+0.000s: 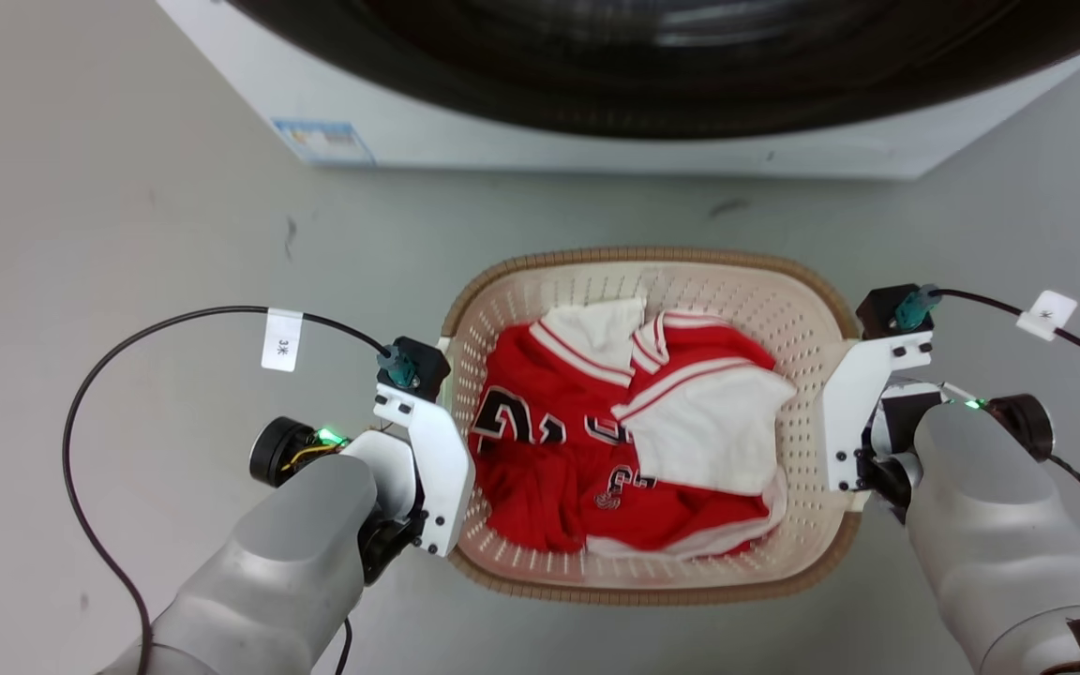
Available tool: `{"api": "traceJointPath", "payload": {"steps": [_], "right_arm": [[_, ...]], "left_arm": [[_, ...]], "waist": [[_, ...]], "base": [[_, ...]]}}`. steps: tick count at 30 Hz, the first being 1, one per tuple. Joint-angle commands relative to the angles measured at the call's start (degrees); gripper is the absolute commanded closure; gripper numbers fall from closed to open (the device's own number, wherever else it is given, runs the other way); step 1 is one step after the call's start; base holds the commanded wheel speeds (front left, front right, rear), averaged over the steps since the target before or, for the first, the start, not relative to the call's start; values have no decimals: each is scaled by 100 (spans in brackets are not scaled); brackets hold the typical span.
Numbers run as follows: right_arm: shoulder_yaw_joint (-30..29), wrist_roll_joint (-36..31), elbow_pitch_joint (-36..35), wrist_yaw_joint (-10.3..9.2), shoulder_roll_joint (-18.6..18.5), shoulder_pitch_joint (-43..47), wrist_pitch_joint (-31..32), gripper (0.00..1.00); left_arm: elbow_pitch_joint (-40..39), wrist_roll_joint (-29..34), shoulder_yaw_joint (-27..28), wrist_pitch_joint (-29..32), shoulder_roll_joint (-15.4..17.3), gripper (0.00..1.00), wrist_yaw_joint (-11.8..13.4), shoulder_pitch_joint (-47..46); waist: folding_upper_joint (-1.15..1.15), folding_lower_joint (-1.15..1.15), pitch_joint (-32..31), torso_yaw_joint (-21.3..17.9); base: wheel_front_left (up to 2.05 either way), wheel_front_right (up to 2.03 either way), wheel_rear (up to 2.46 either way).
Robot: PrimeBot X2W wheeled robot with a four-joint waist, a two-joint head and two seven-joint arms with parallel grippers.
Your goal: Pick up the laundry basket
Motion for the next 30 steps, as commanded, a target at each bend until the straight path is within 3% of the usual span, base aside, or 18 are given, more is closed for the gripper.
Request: {"api": "traceJointPath", "payload": {"steps": [1, 16, 23, 30], "right_arm": [[113, 50, 11, -8, -19, 122, 159, 100], [1302, 1270, 3, -7, -41, 354, 1728, 100], [1760, 1914, -71, -6, -54, 542, 2240, 100], [2231, 2455, -358, -6, -152, 631, 2551, 100]], "left_arm": [[-128, -94, -128, 89, 62, 100, -71, 68], [-1410, -1473, -1336, 1630, 1010, 100, -76, 248], [-1788, -1855, -1503, 2097, 1240, 100, -77, 423], [-2020, -1994, -1552, 2459, 1429, 100, -78, 392]], "waist": [[0, 0, -604, -66], [0, 0, -2460, -111], [0, 0, -3075, -102], [0, 0, -3300, -129]], "base": [[0, 0, 0], [0, 0, 0], [0, 0, 0], [0, 0, 0]]}}
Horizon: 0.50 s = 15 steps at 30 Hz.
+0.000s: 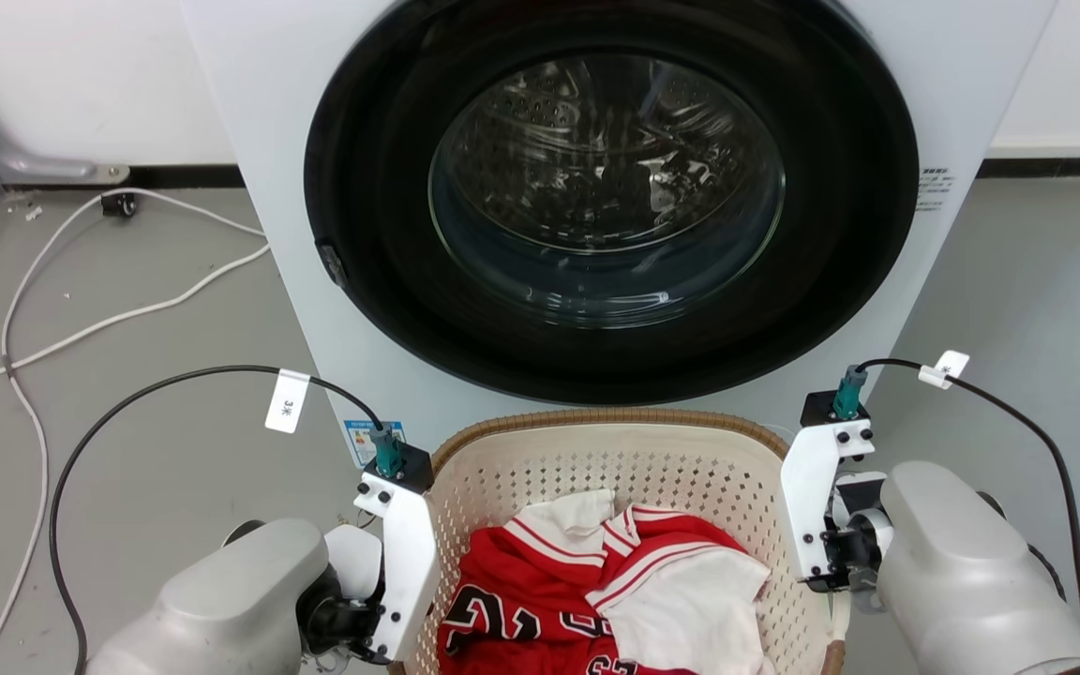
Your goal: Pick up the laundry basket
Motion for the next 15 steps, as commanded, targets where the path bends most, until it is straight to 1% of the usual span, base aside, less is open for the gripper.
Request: {"api": "traceJointPath", "payload": {"steps": [1, 8, 15], "right_arm": [[68, 32, -82, -4, -121, 24, 0, 100], [331, 547, -306, -2, -179, 138, 248, 100], [515, 860, -371, -2, -244, 233, 396, 100]], "left_arm": [[-73, 9, -58, 71, 25, 100, -87, 6], [-95, -63, -68, 298, 48, 100, -87, 110], [-74, -145, -70, 376, -65, 100, -87, 235]], "waist": [[0, 2, -43, -15], [0, 2, -155, -94], [0, 2, -188, -138]], "base": [[0, 0, 0], [0, 0, 0], [0, 0, 0]]}}
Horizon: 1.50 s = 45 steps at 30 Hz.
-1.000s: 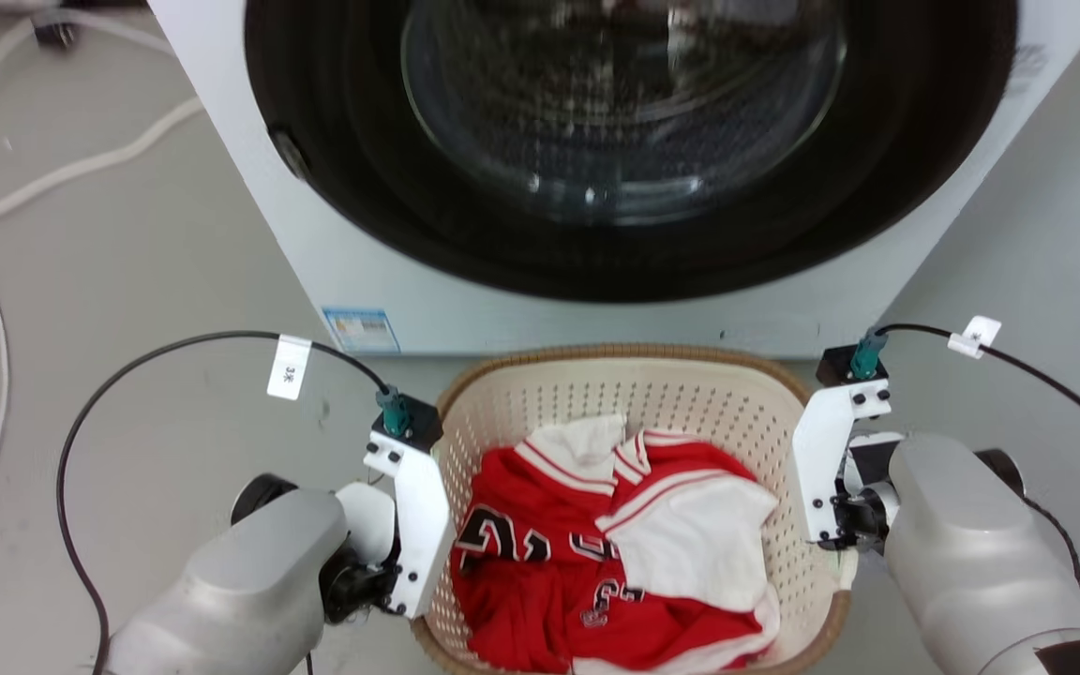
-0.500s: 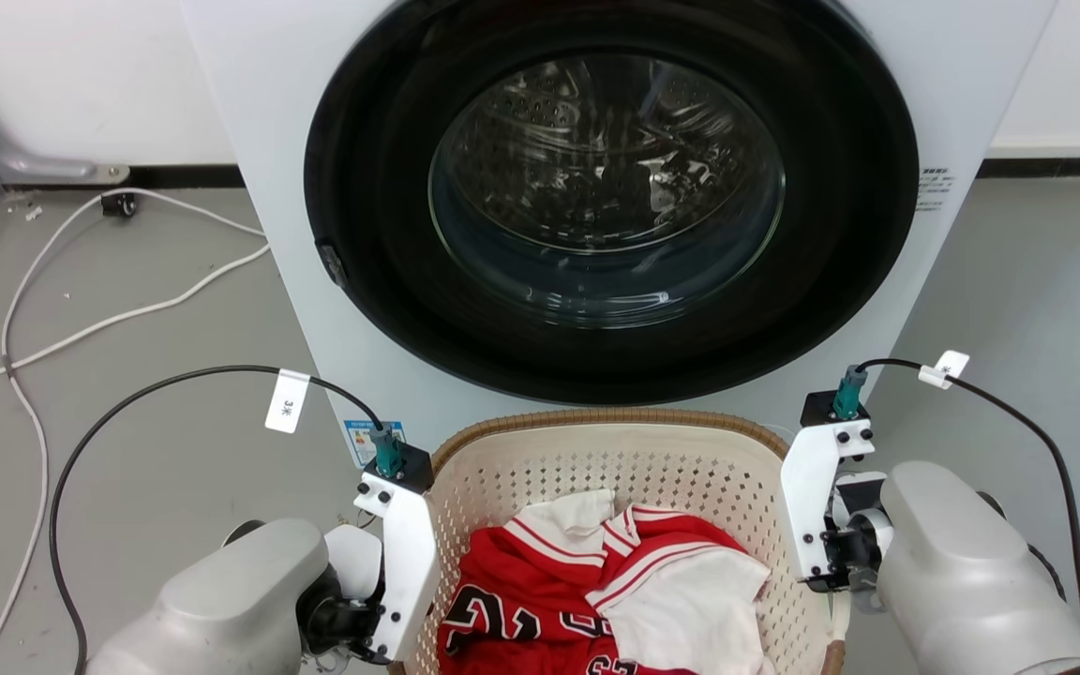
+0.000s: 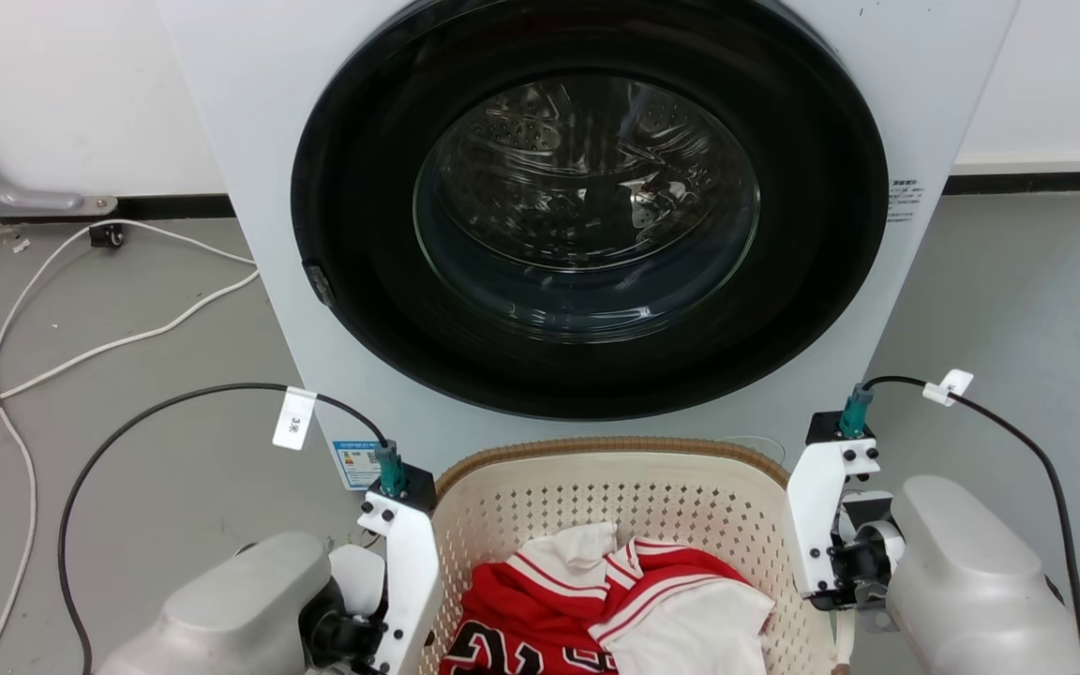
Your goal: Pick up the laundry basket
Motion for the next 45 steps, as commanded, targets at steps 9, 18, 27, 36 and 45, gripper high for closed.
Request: {"api": "traceJointPath", "payload": {"steps": [9, 18, 27, 36, 45], "right_arm": [[217, 123, -1, 1, -202, -29, 56, 100], [312, 263, 67, 1, -205, -22, 4, 100], [486, 339, 18, 1, -203, -38, -26, 100], [684, 424, -37, 2, -258, 13, -135, 100], [796, 526, 30, 2, -300, -42, -218, 100]], "left_arm": [[92, -10, -53, 109, -190, 100, -93, 207], [122, -65, -53, 203, -317, 100, -94, 230], [124, -62, -52, 93, -316, 100, -95, 235], [193, -70, -50, -49, -335, 100, -95, 184], [316, 70, -47, -216, -344, 100, -94, 129]], "waist": [[-1, 1, -7, 3], [-1, 1, -6, 43], [-1, 1, 5, 105], [-1, 1, 5, 132], [-1, 1, 14, 112]], "base": [[0, 0, 0], [0, 0, 0], [0, 0, 0], [0, 0, 0], [0, 0, 0]]}}
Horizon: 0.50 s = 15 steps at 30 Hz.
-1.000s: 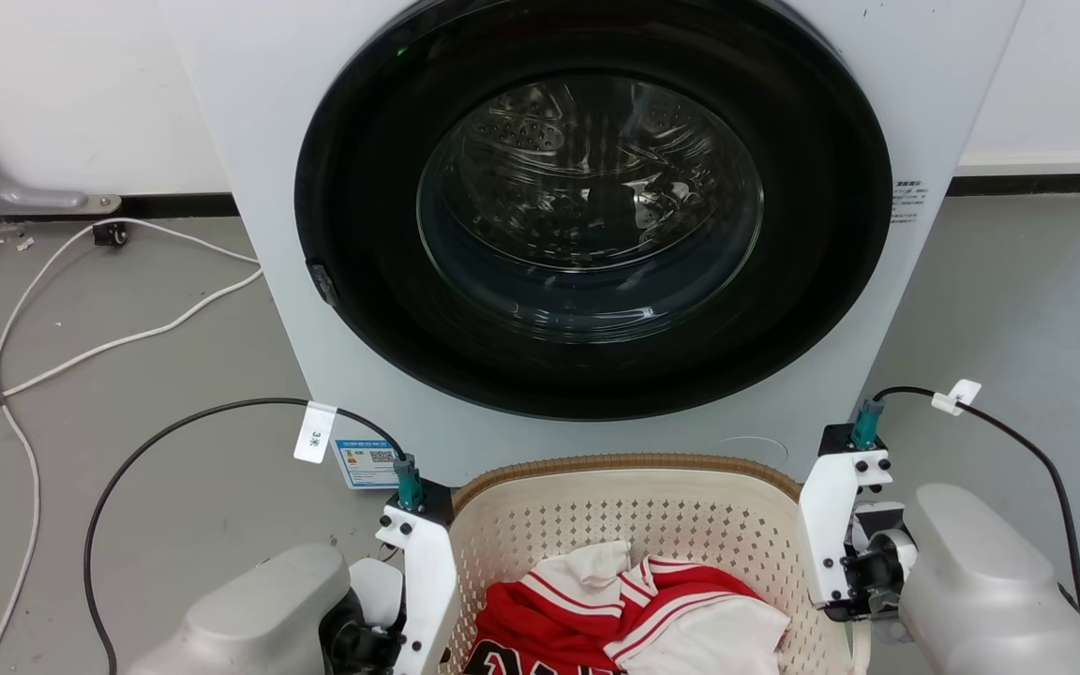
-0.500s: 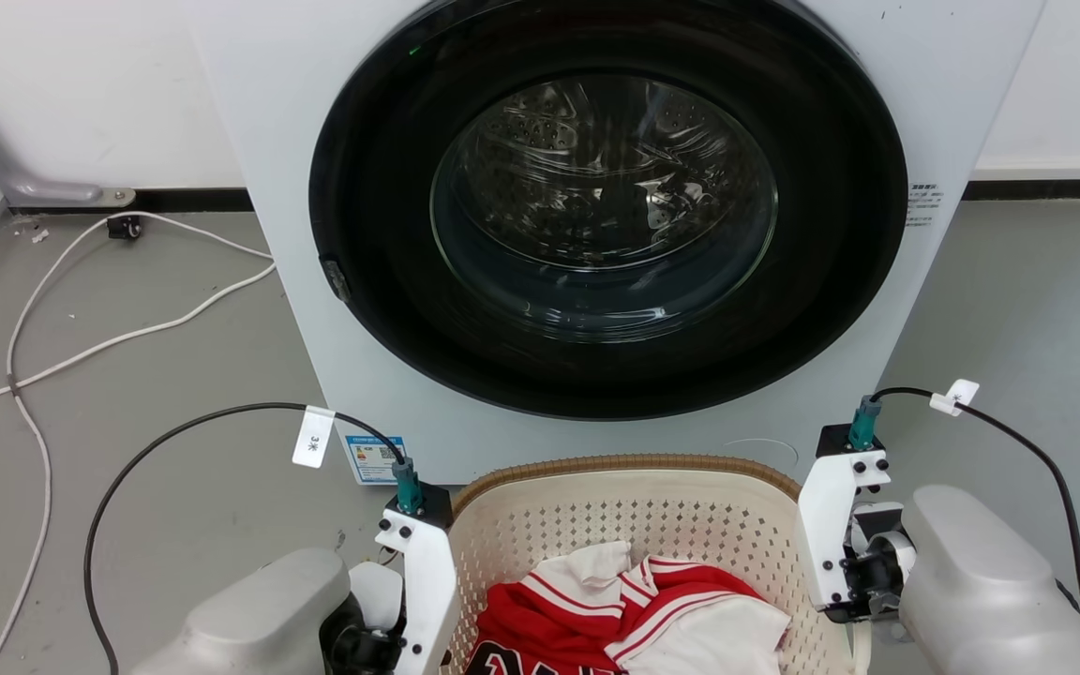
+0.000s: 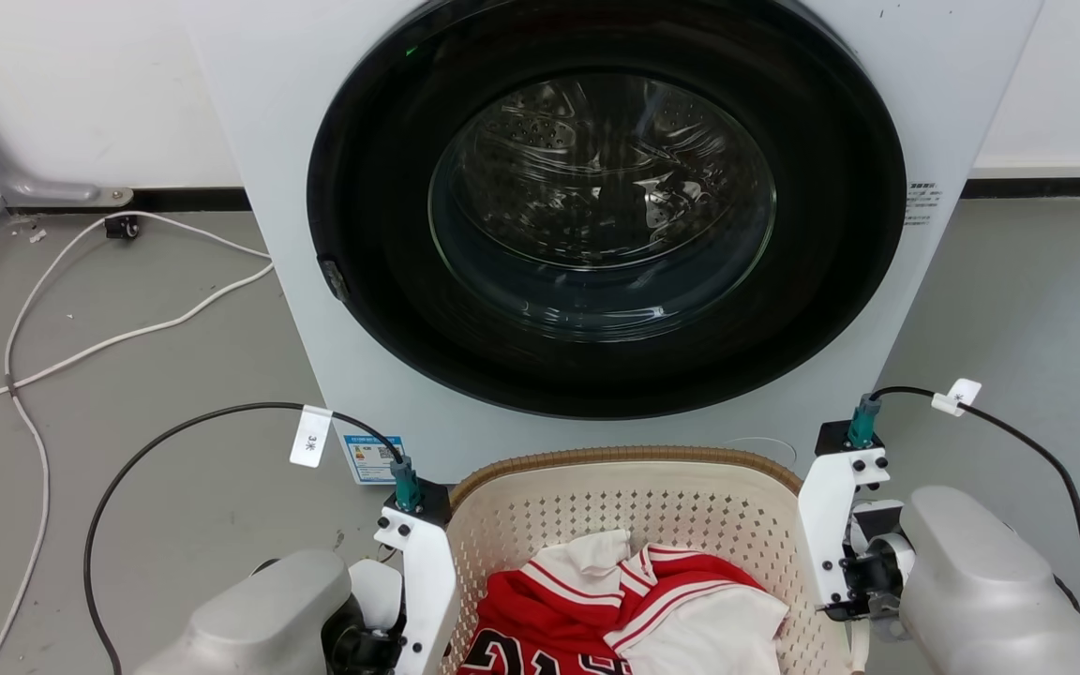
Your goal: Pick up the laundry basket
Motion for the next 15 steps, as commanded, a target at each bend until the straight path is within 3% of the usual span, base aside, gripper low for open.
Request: {"api": "traceJointPath", "payload": {"steps": [1, 15], "right_arm": [[33, -26, 0, 2, -98, -94, -108, 100], [98, 46, 236, 1, -59, -203, -292, 100]], "left_arm": [[-29, 63, -36, 17, -38, 100, -102, -5], [65, 52, -37, -65, -66, 100, -102, -59]], "waist": [[0, 0, 5, -2], [0, 0, 5, 4]], "base": [[0, 0, 0], [0, 0, 0]]}}
